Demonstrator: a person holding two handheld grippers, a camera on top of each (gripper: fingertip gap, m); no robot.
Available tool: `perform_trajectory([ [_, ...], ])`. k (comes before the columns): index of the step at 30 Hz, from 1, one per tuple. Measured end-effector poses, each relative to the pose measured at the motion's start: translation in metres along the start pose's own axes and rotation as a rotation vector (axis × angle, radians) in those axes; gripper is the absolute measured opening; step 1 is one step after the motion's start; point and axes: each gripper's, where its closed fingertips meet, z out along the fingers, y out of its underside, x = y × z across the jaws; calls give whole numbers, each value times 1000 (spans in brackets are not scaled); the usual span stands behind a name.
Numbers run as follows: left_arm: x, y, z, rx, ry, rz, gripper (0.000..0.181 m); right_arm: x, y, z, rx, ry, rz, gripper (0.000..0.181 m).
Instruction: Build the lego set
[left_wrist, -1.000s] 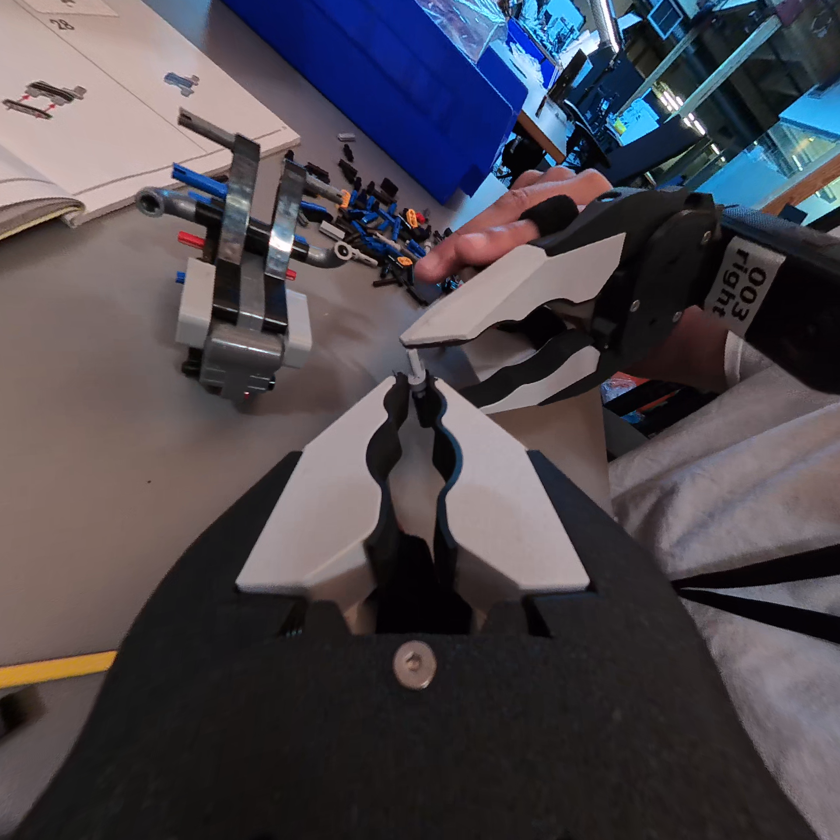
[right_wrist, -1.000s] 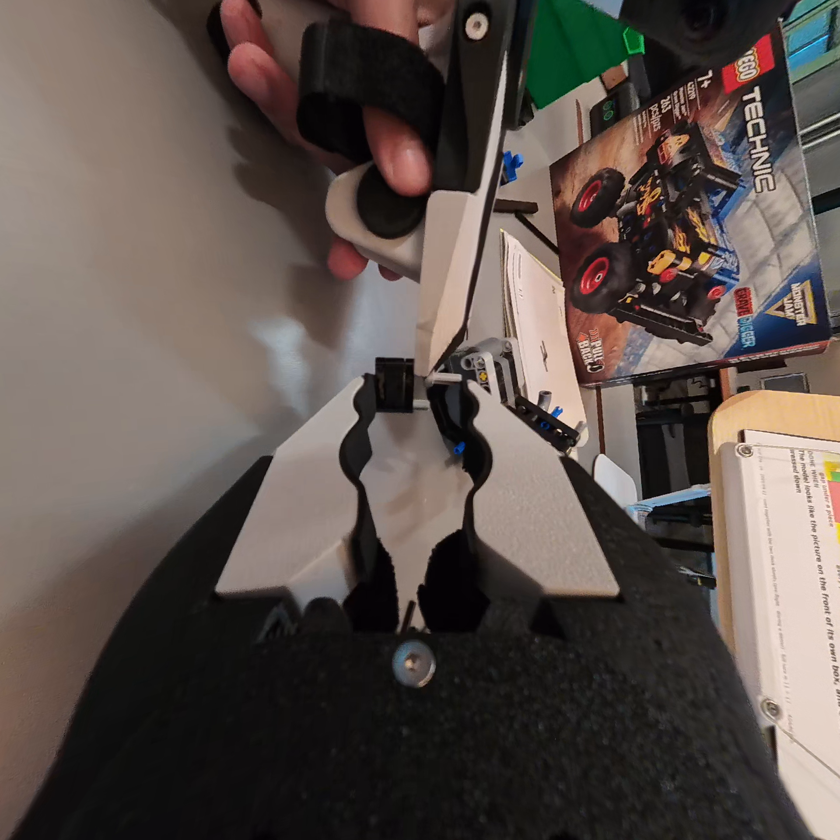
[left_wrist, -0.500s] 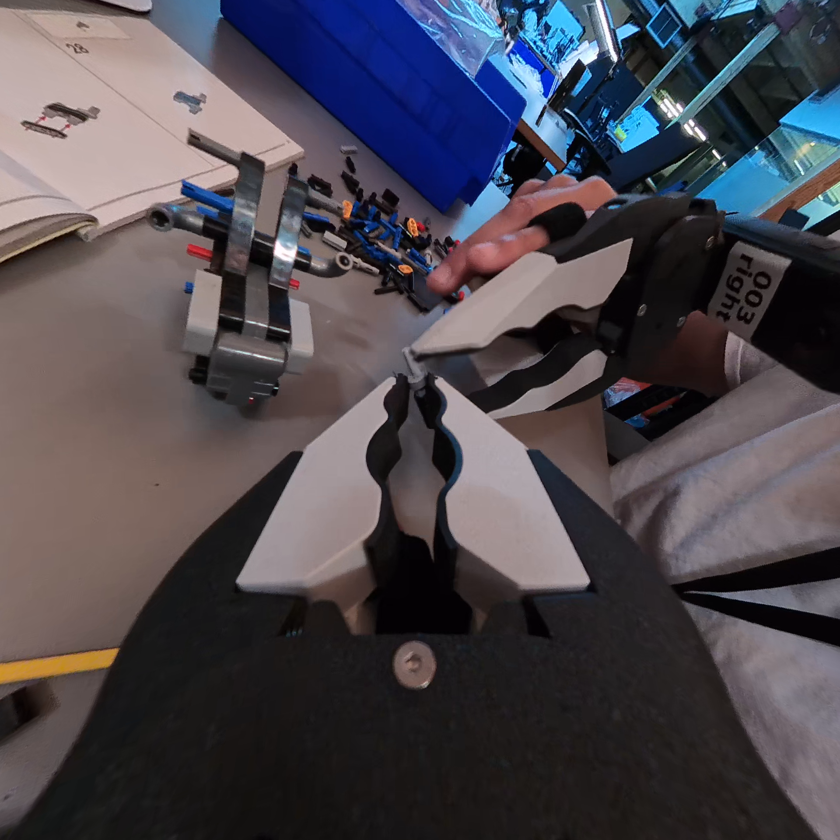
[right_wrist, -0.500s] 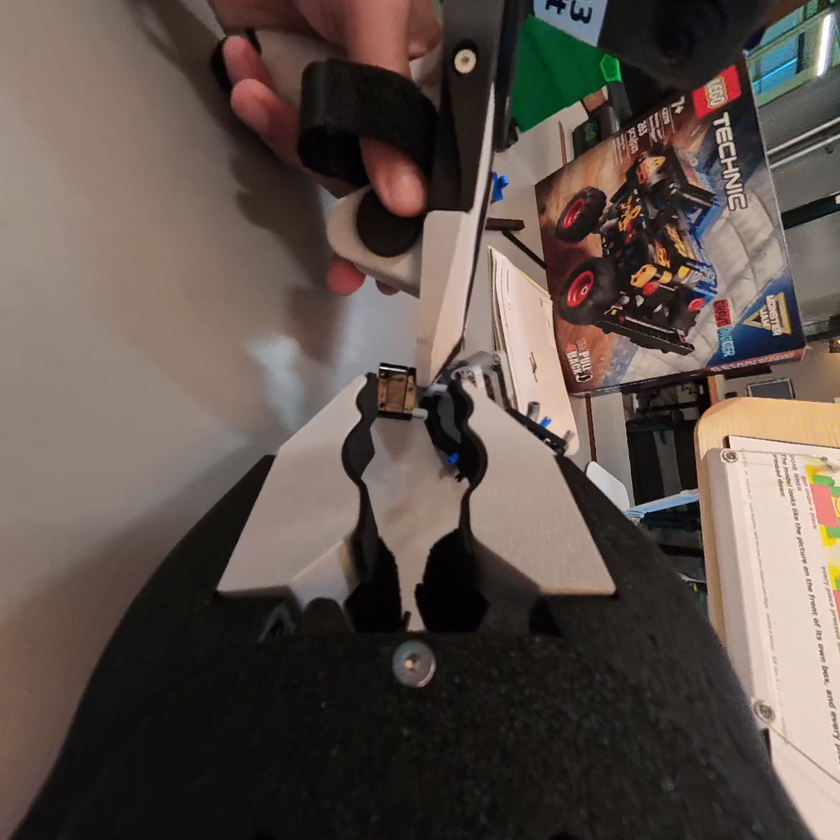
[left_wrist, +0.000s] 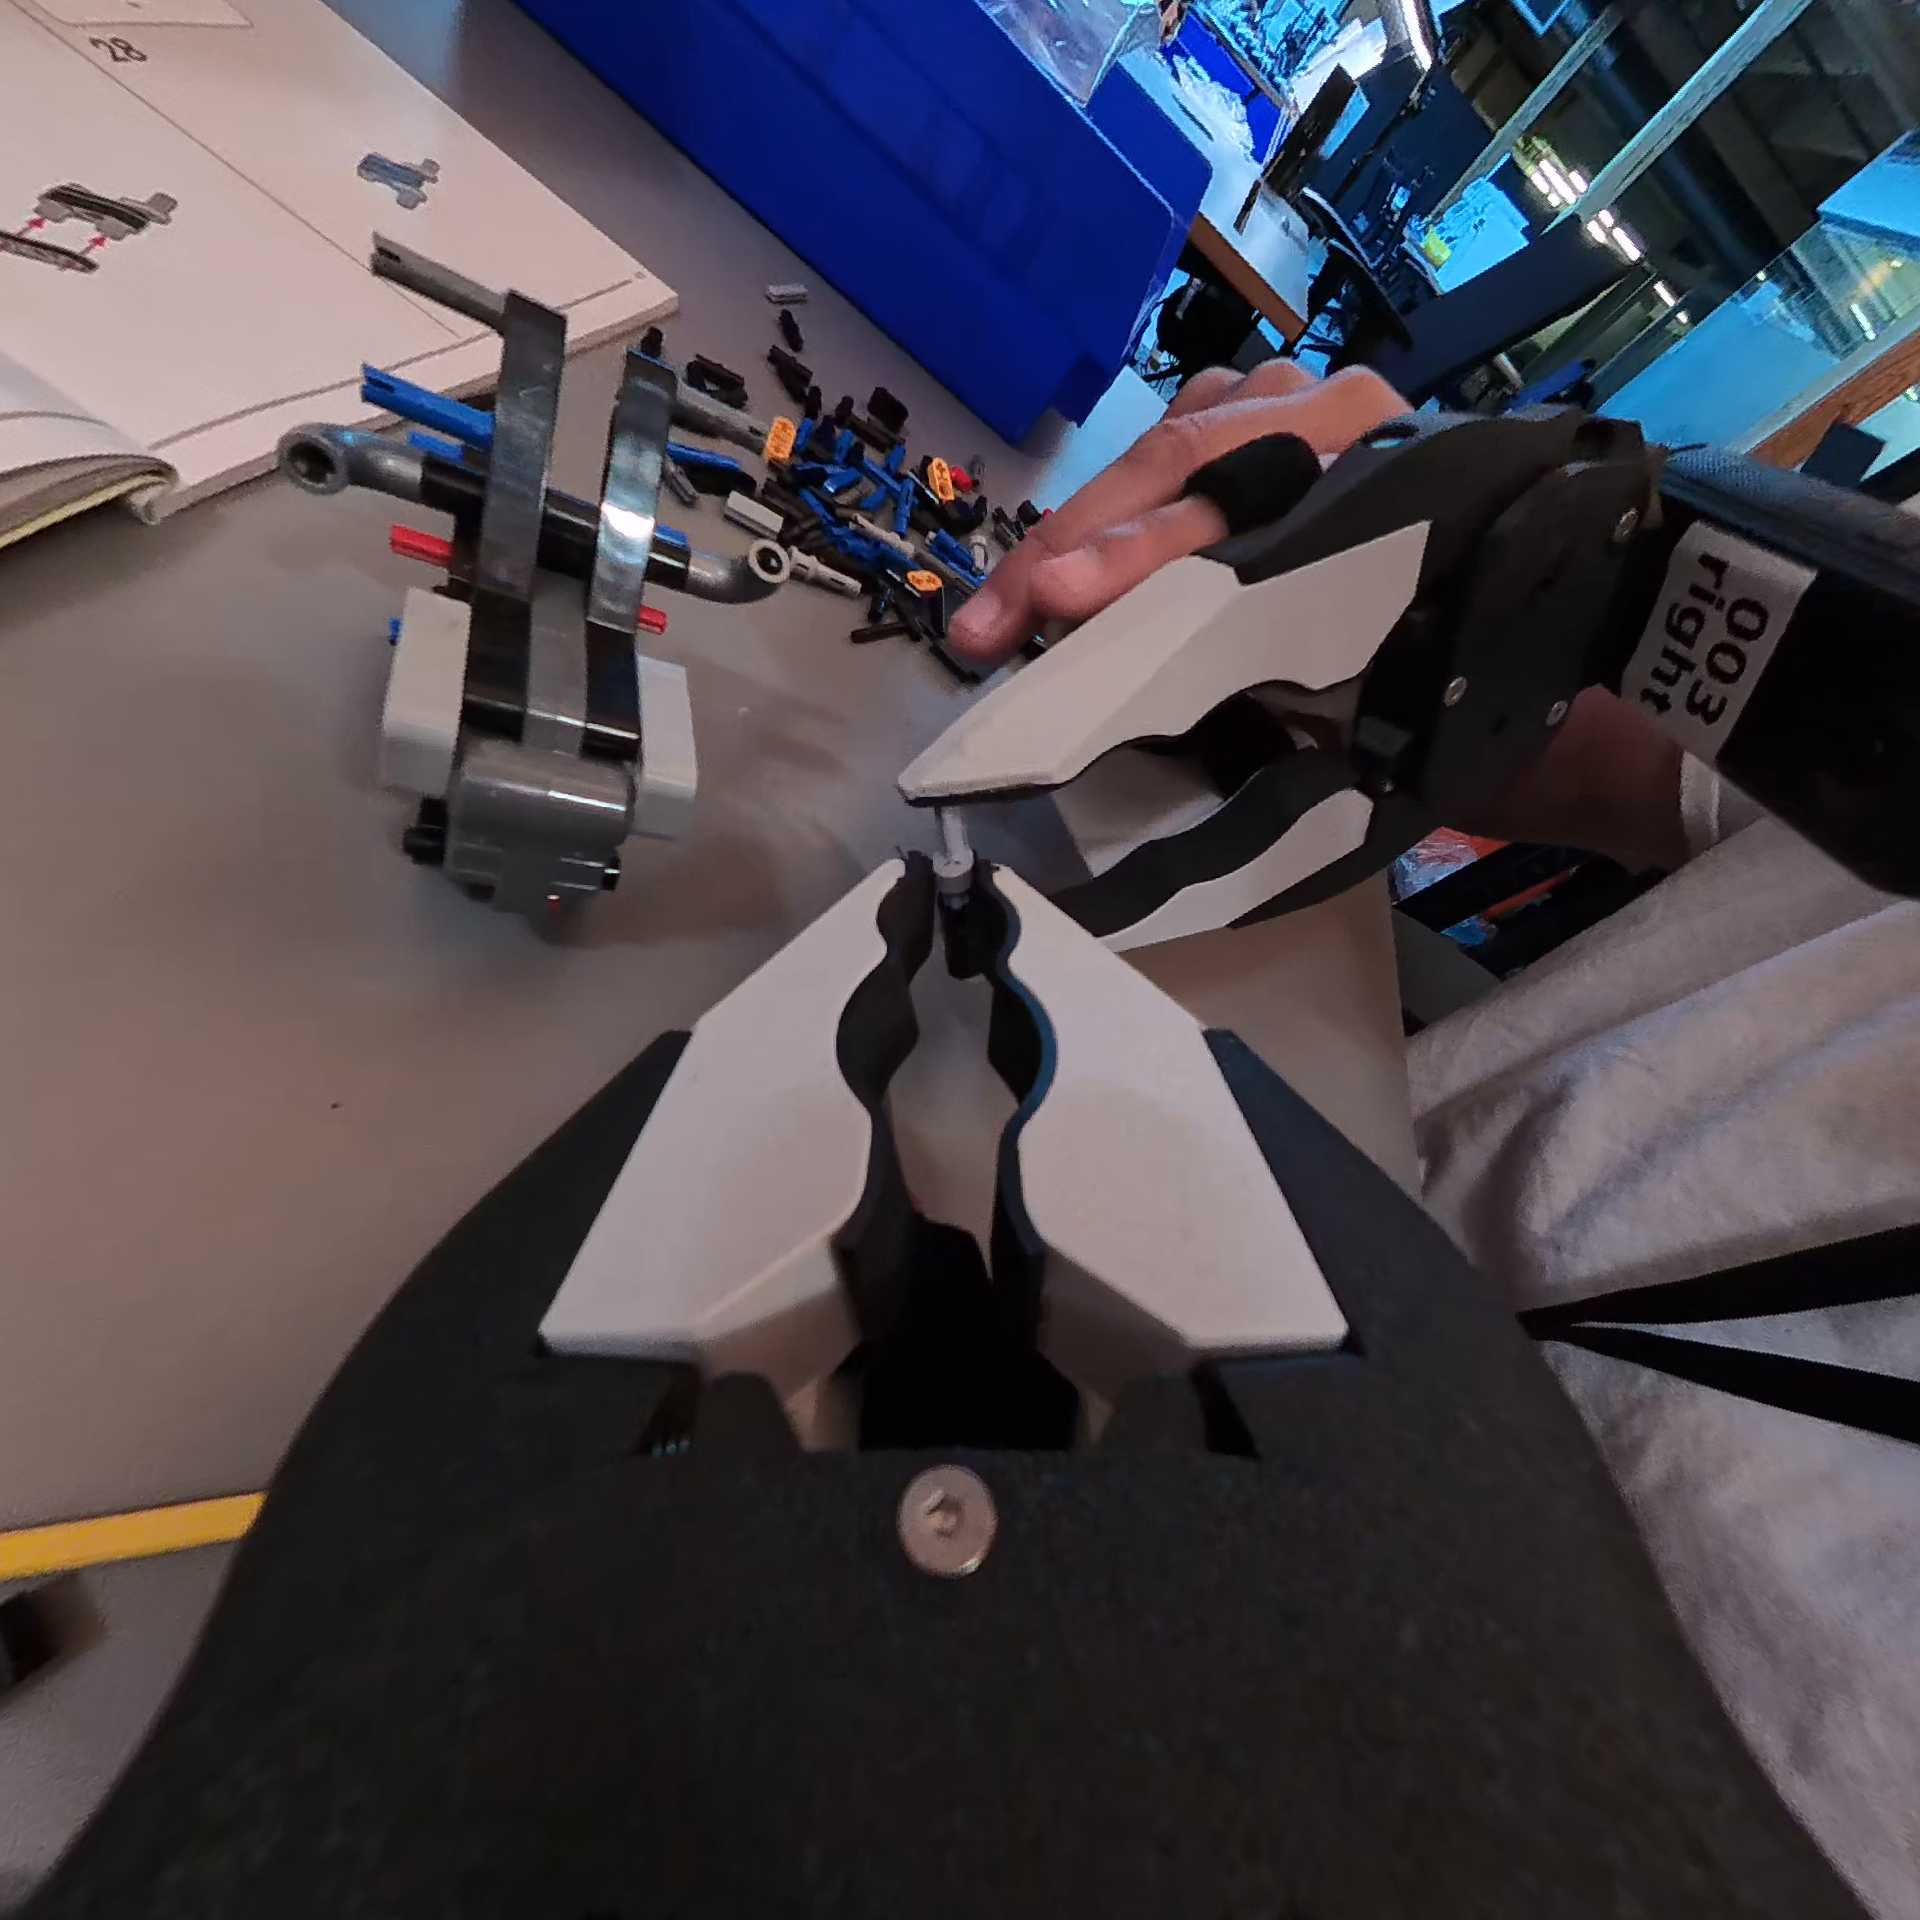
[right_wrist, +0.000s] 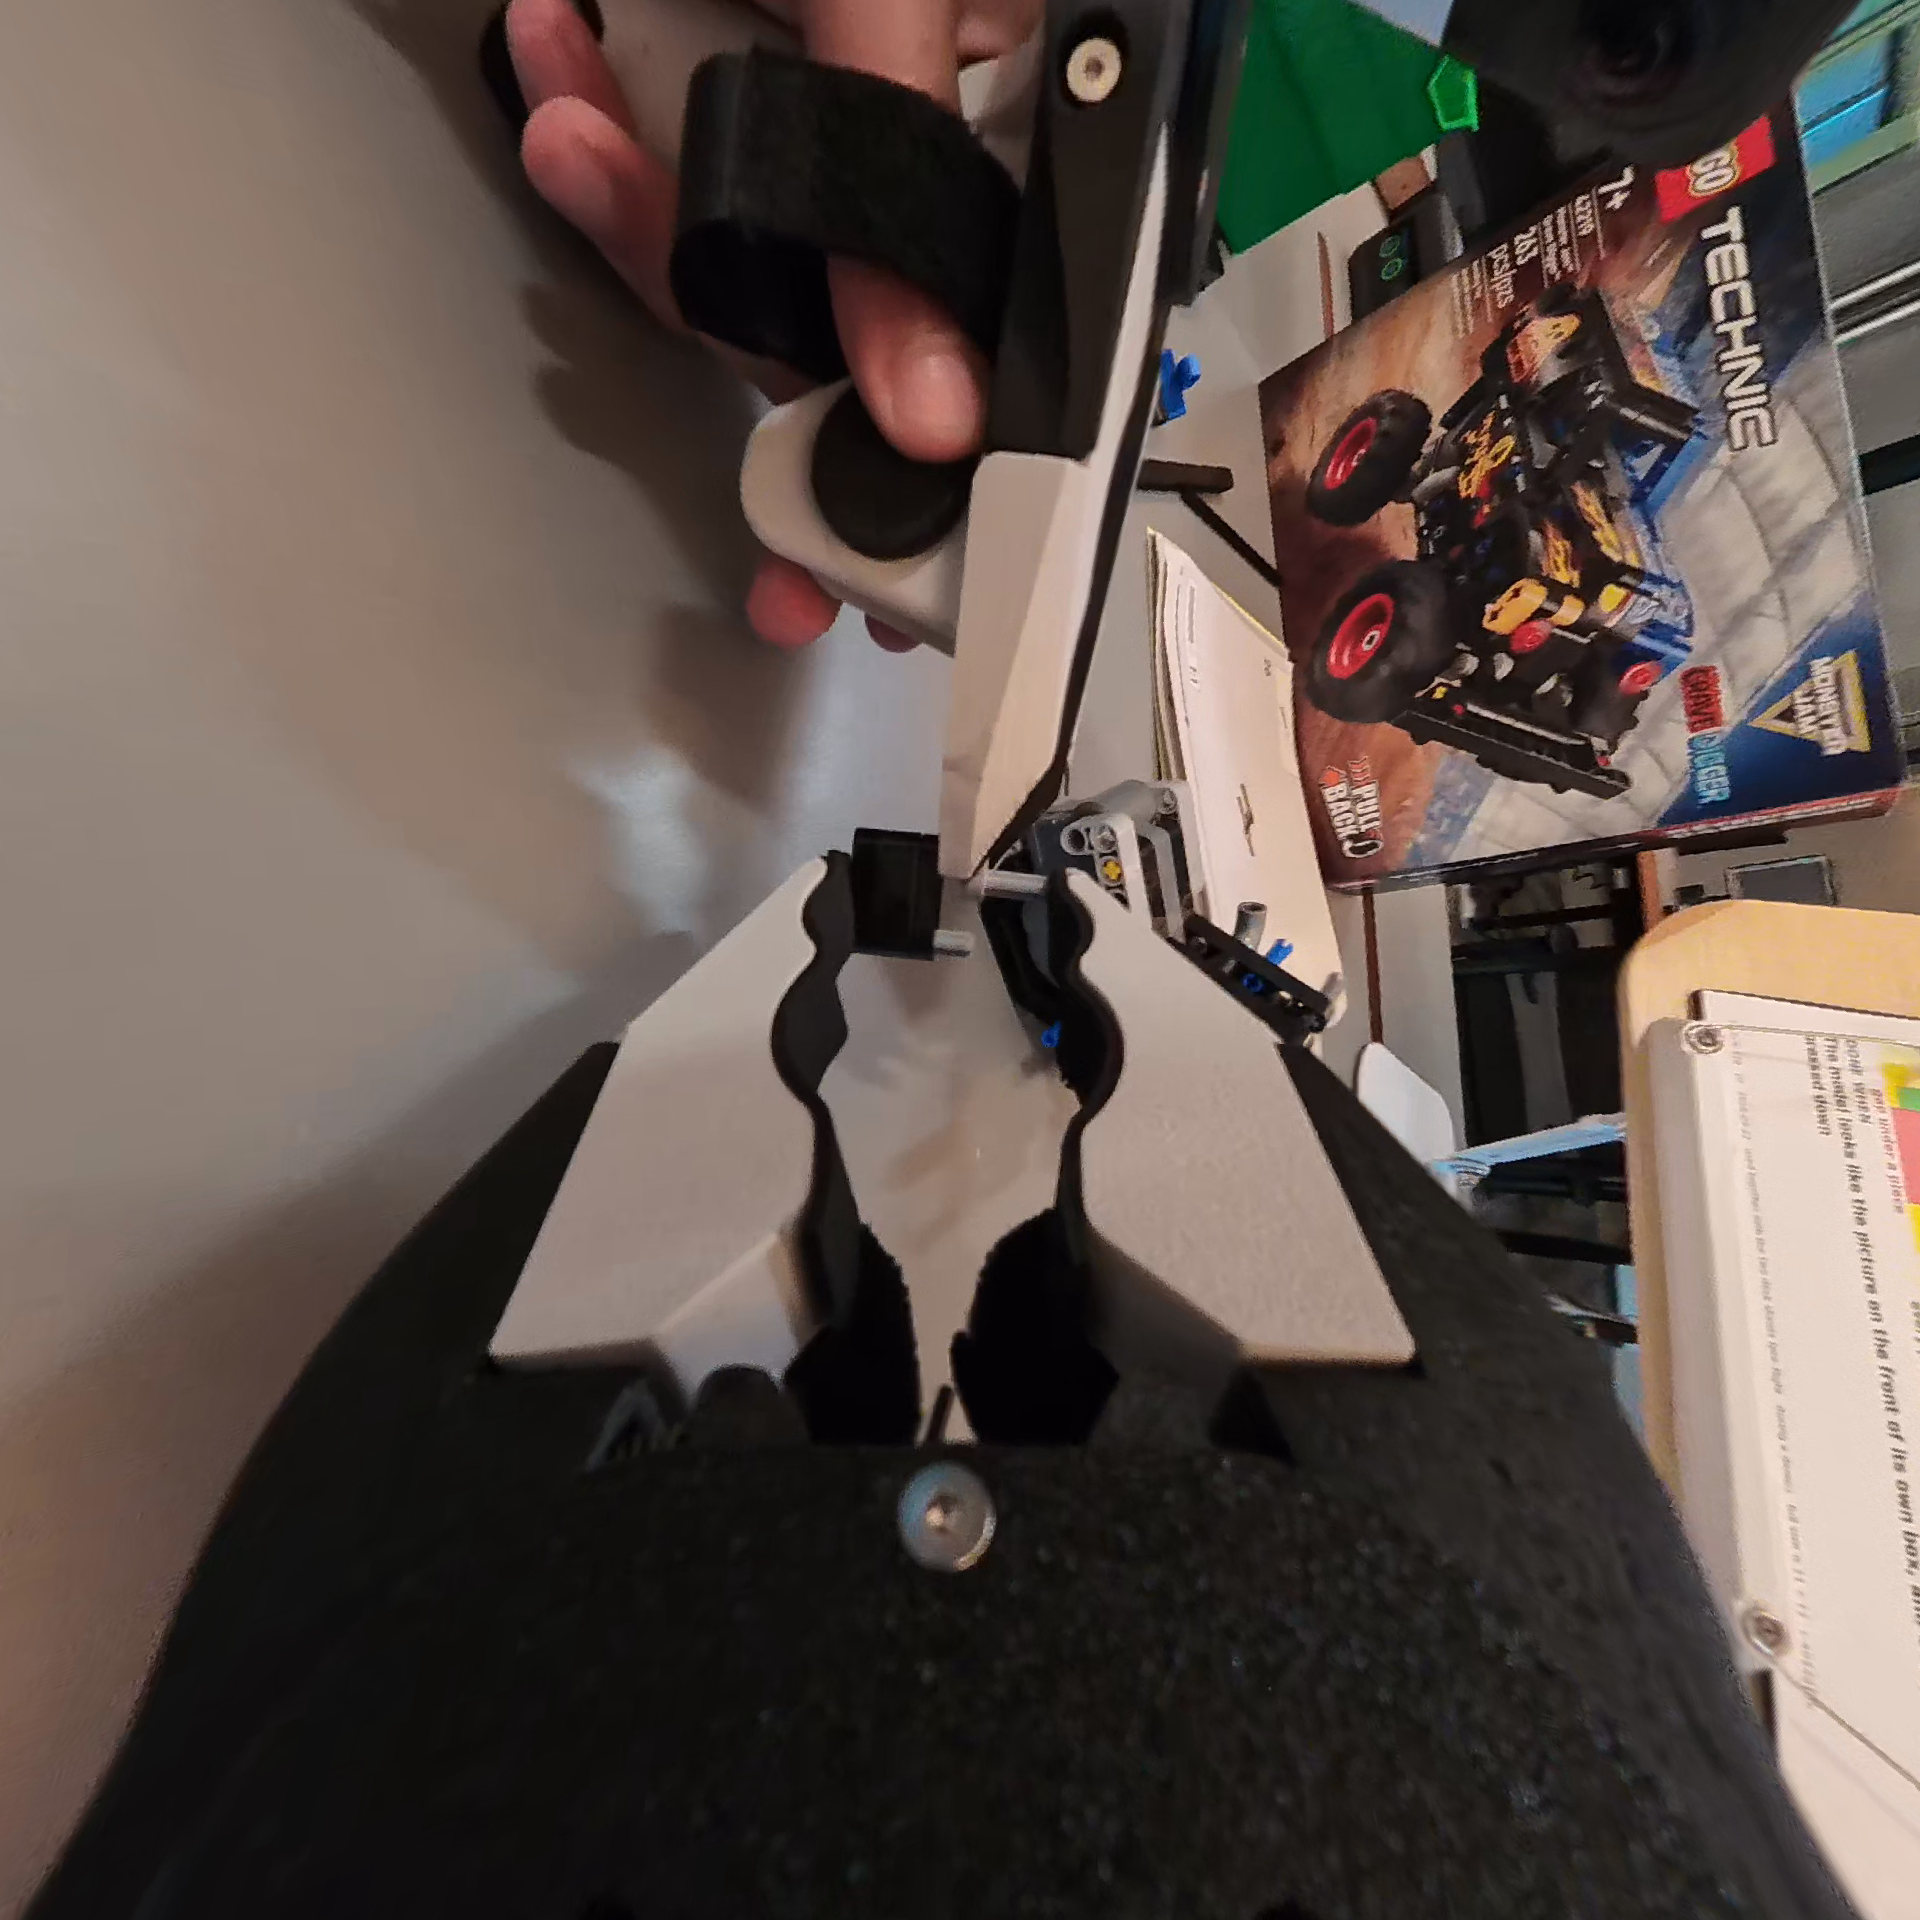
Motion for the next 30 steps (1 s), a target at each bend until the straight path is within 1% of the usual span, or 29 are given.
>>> perform_trajectory([
  [2, 1, -1, -1, 6, 10, -4, 5, 1, -1, -1, 5, -20, 34, 36],
  [7, 1, -1, -1, 7, 19, -8, 5, 1, -1, -1, 4, -9, 8, 36],
  [8, 2, -1, -1, 1, 31, -1, 9, 1, 0, -1, 3, -11, 8, 35],
  [10, 5, 0, -6, -29, 57, 45, 22, 8, 5, -1, -14, 16, 16, 36],
  [11, 2, -2, -11, -24, 36, 84, 27, 11, 7, -2, -3, 9, 53, 36],
  [14, -6, -7, -17, -10, -68, 252, 27, 16, 4, -5, 74, -36, 197, 36],
  [15, -2, -7, -15, -8, -59, 276, 23, 18, 2, -7, 98, -31, 212, 36],
  [16, 2, -6, -13, -12, -38, 258, 20, 21, 0, -8, 108, -16, 212, 36],
  [19, 8, -7, -8, 4, 34, 151, 18, 24, -4, -10, 104, 30, 171, 36],
  [22, 7, -8, -6, 26, 43, 108, 8, 24, -2, -7, 68, 66, 116, 36],
  [27, 6, -11, -7, 53, 62, 57, 7, 26, -3, -8, 61, 89, 90, 36],
  [30, 4, -17, -9, 99, 77, 7, 9, 22, -5, -5, 53, 86, 75, 36],
])
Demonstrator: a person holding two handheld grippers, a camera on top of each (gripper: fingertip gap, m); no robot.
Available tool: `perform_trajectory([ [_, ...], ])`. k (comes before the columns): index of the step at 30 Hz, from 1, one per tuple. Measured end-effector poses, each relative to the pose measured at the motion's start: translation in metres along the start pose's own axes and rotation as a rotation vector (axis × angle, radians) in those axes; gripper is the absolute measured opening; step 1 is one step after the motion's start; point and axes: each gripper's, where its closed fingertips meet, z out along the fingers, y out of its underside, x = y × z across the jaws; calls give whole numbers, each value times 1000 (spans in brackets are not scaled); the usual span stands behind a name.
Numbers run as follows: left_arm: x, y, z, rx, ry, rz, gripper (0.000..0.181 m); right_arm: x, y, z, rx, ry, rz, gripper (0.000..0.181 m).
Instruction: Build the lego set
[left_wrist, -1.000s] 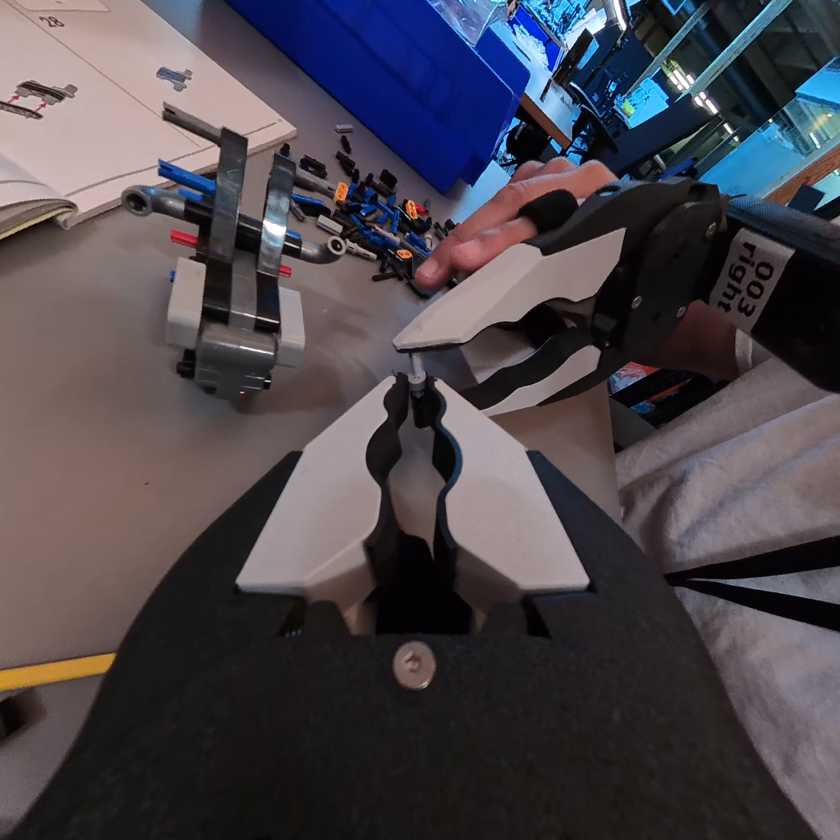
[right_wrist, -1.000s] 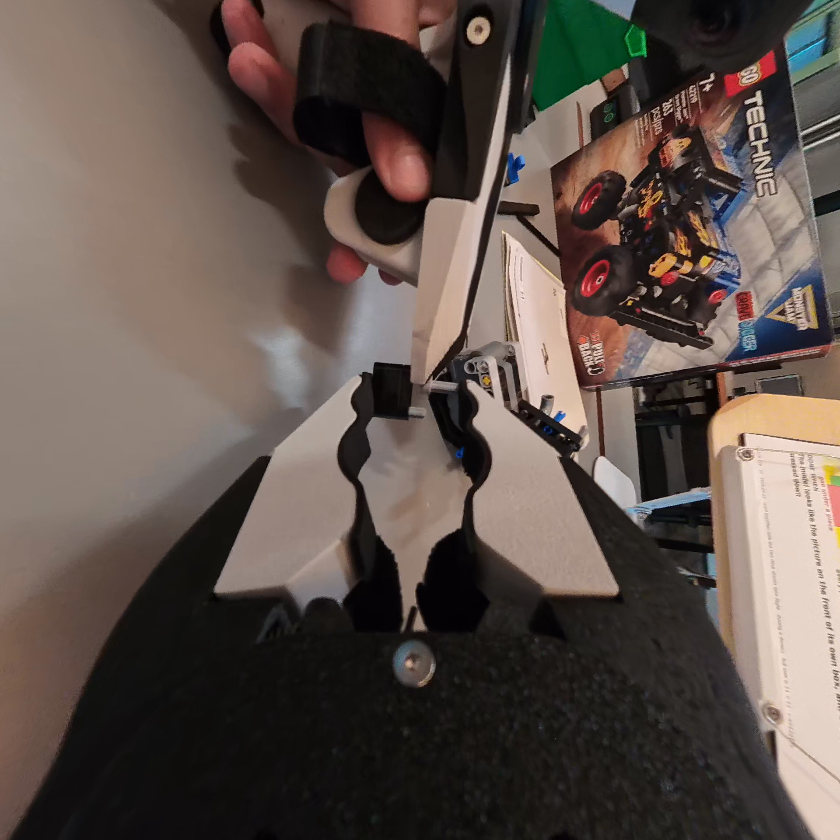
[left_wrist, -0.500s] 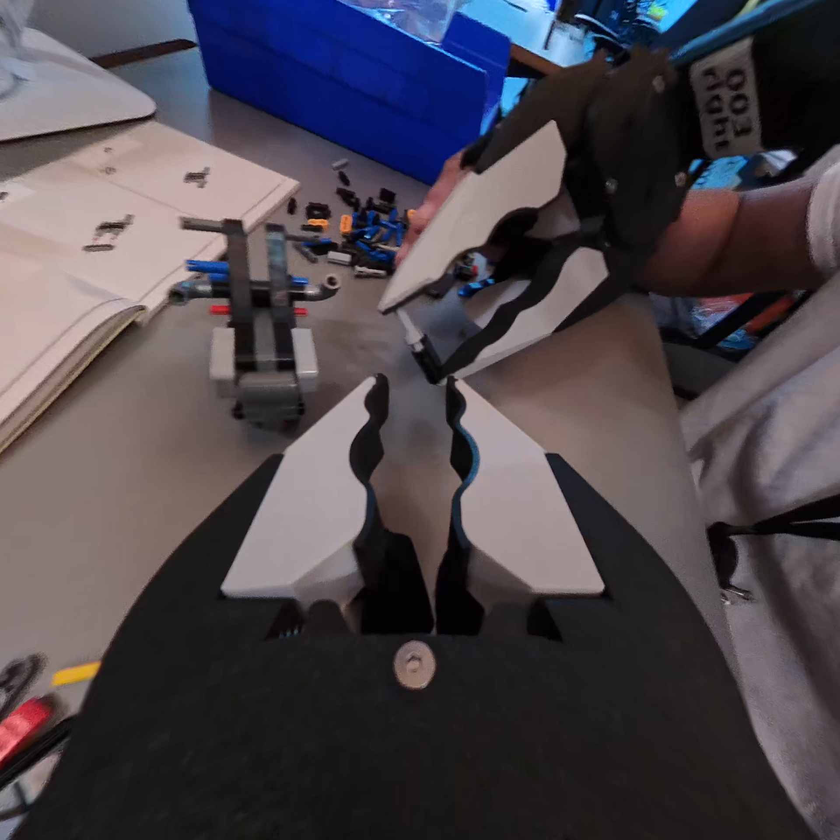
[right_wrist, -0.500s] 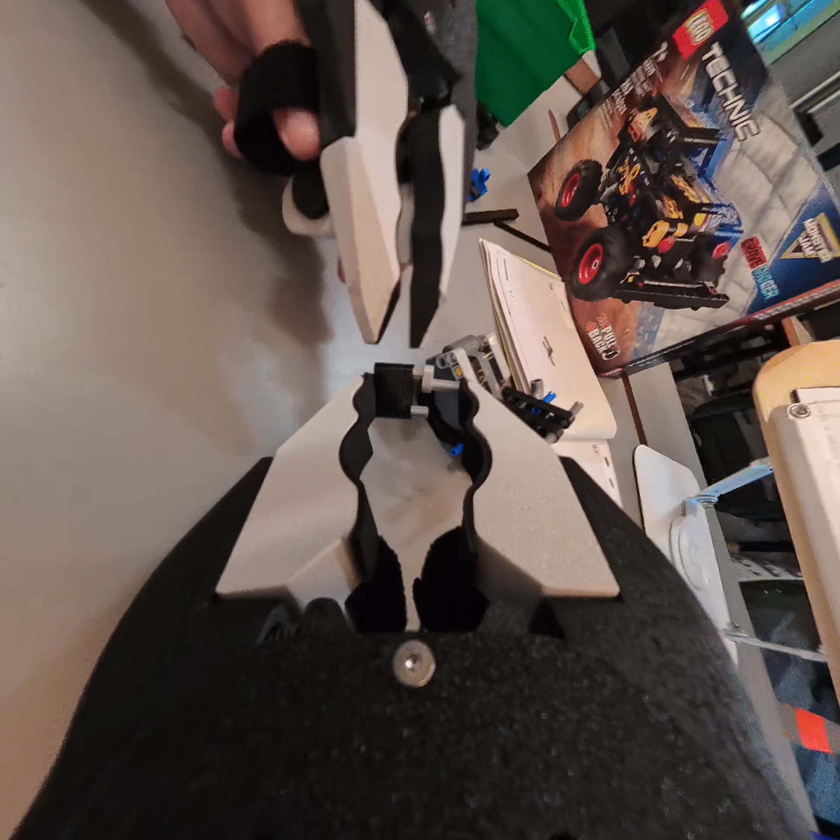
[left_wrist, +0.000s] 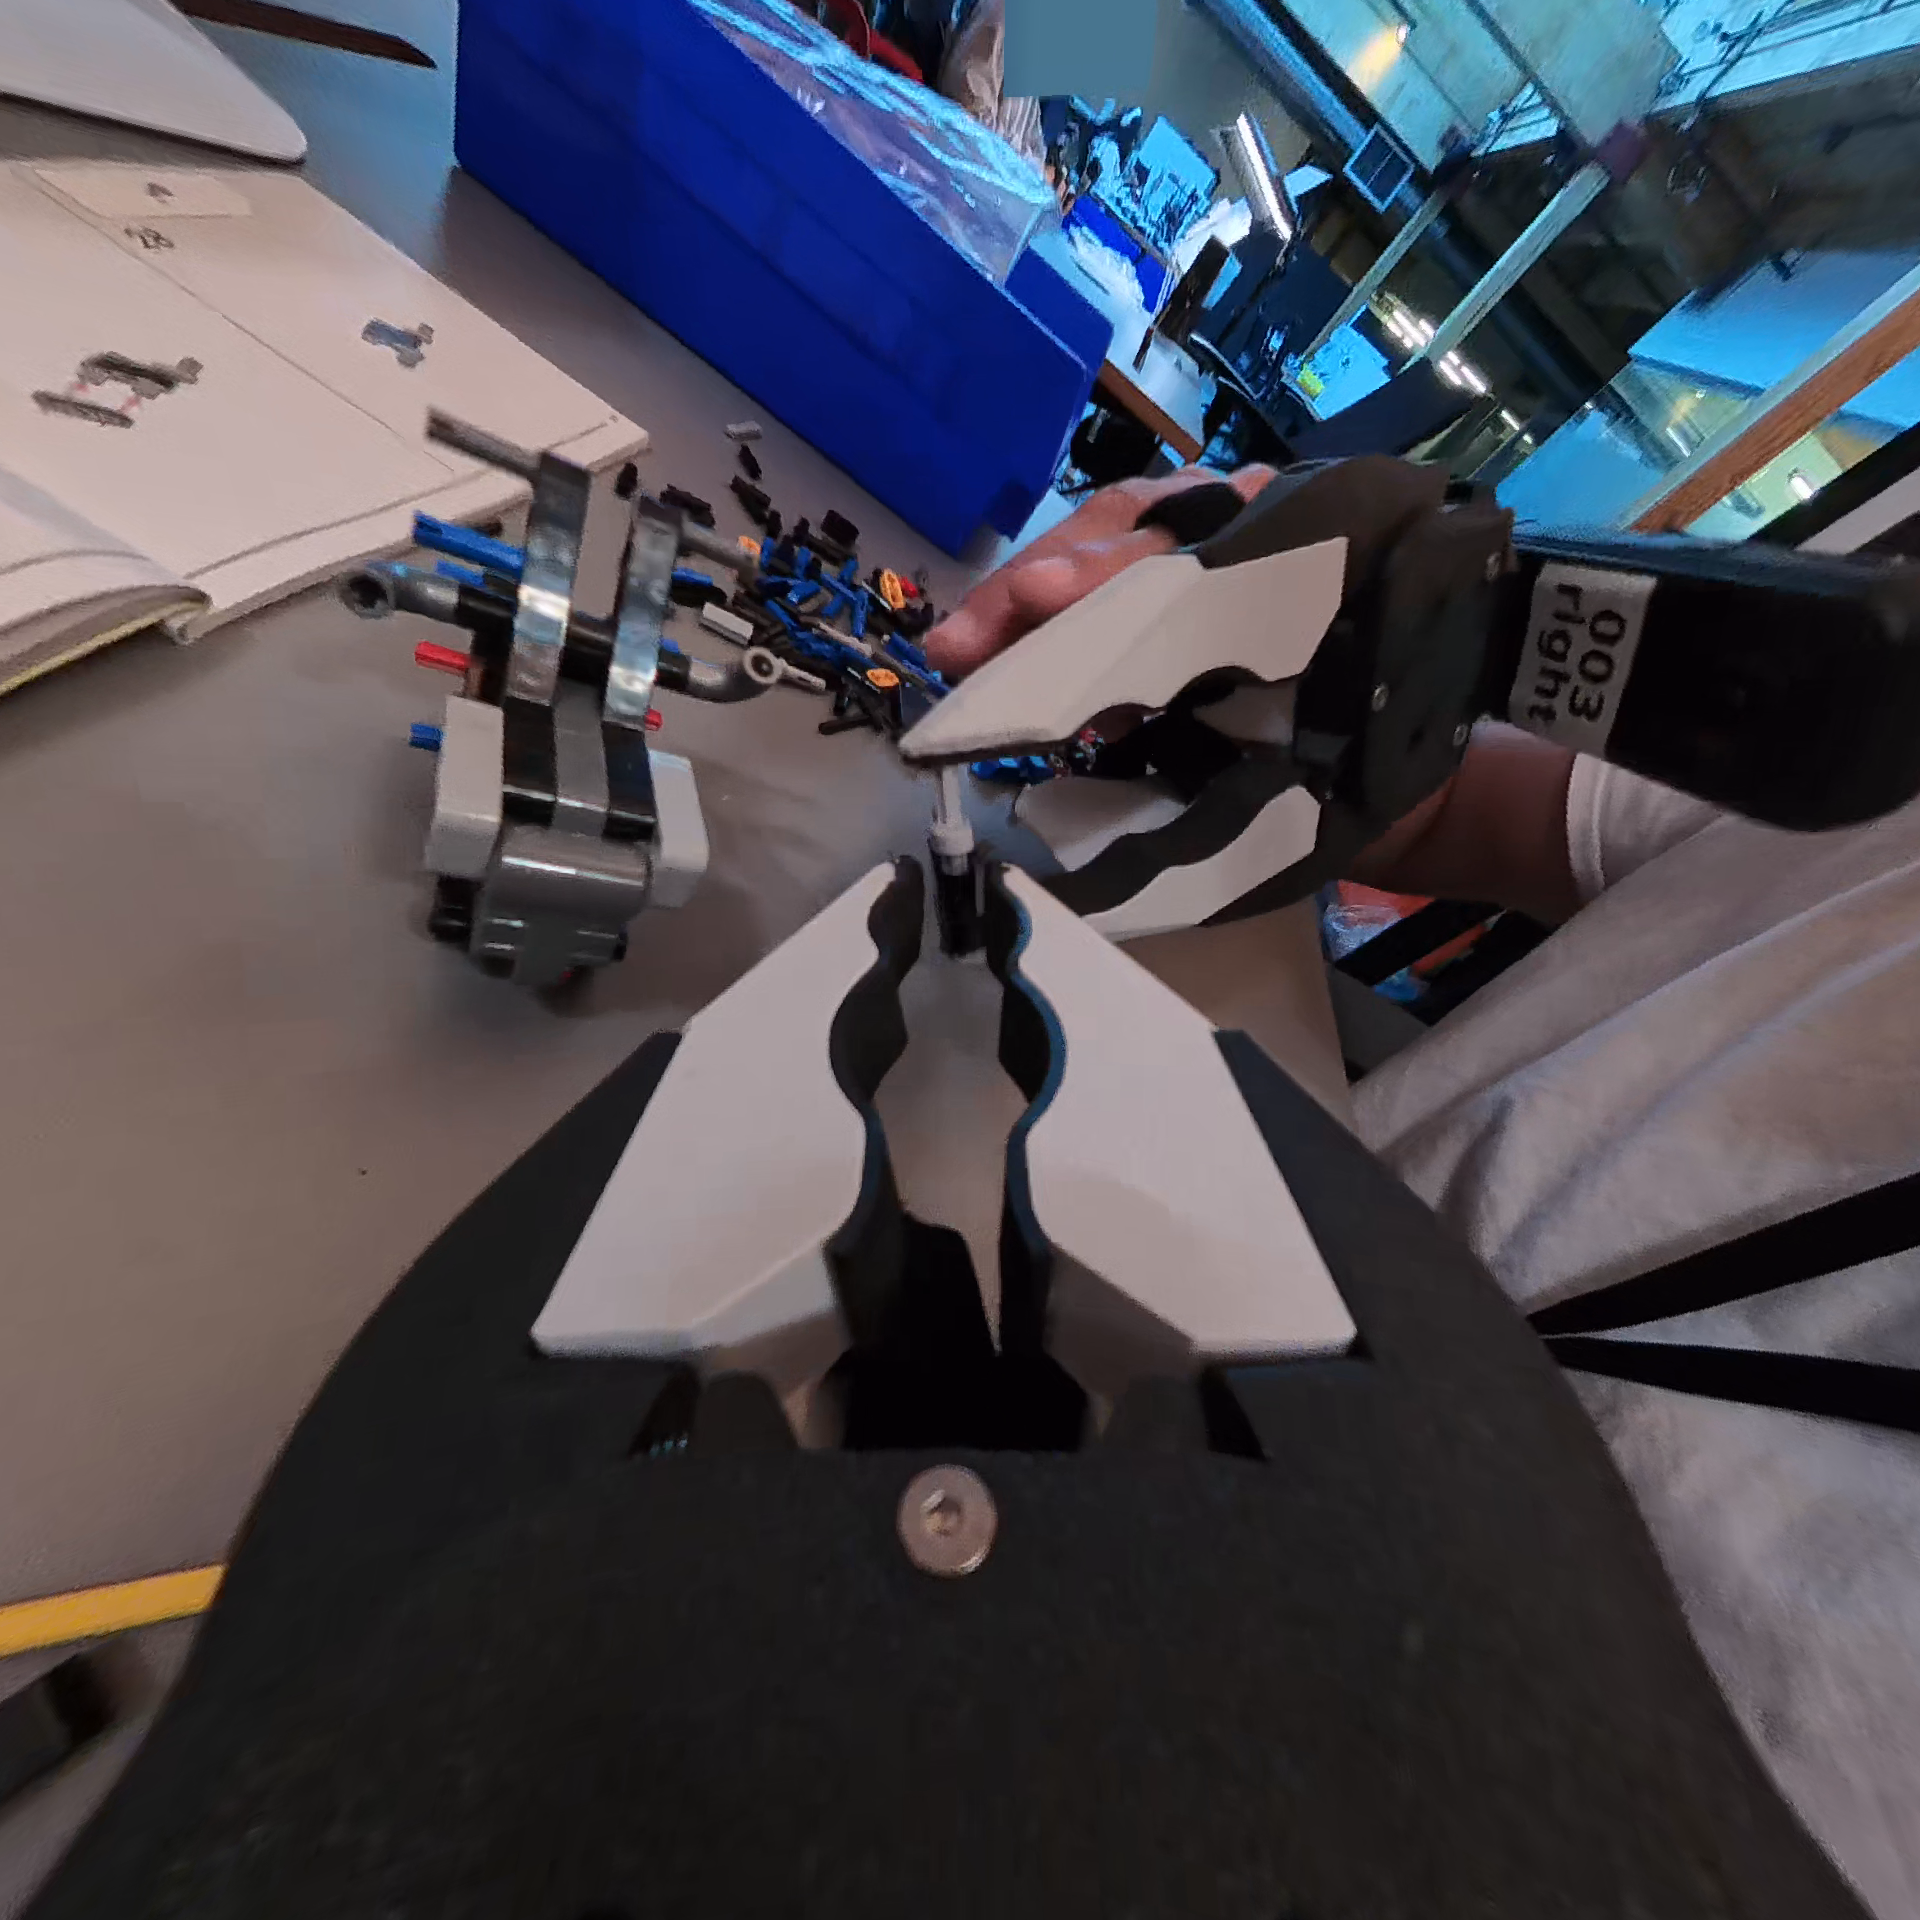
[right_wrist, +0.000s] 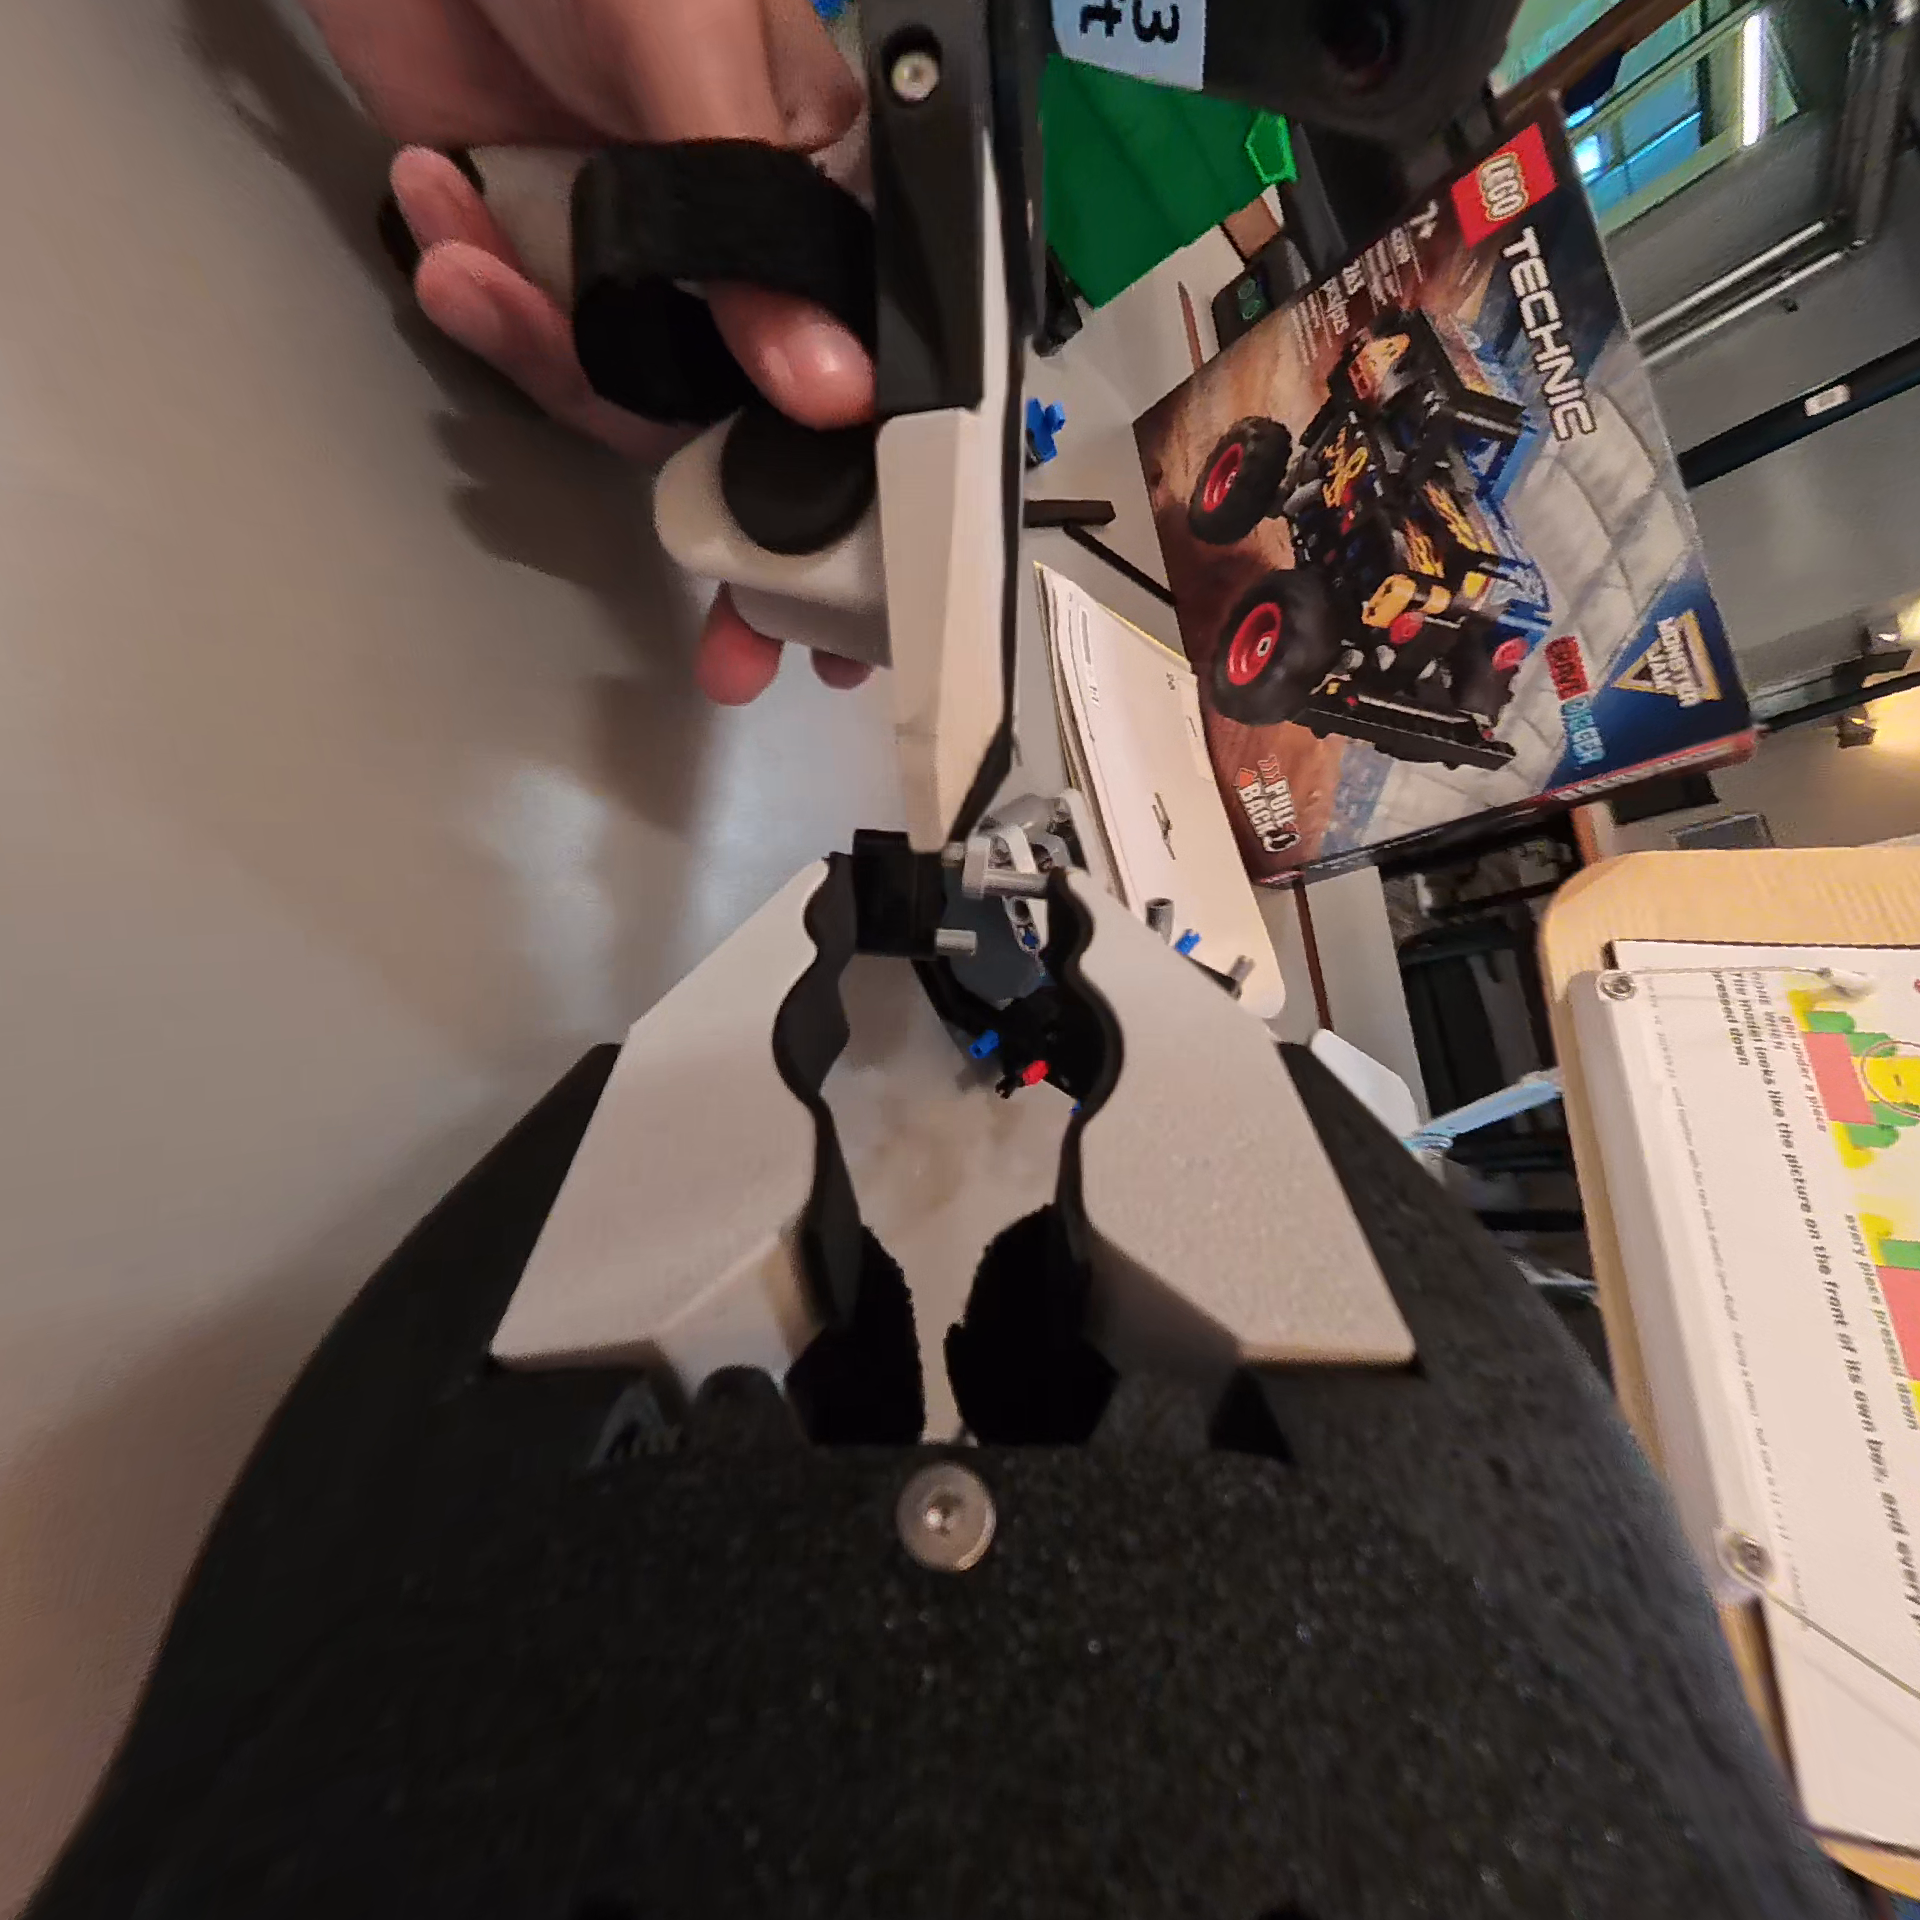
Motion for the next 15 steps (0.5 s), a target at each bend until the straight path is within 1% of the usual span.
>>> perform_trajectory([
  [3, 1, 5, 3, -33, 1, -7, 12, 1, 2, 1, -15, 17, -11, 36],
  [5, -2, 7, 4, -42, -35, 17, 6, 2, 1, 1, -9, 14, -2, 36],
  [12, -2, 7, 4, -39, -88, 76, 5, 2, 0, 1, -18, 23, -8, 36],
  [15, -3, 8, 5, -47, -105, 88, 5, 1, 1, 2, -32, 31, -46, 36],
])
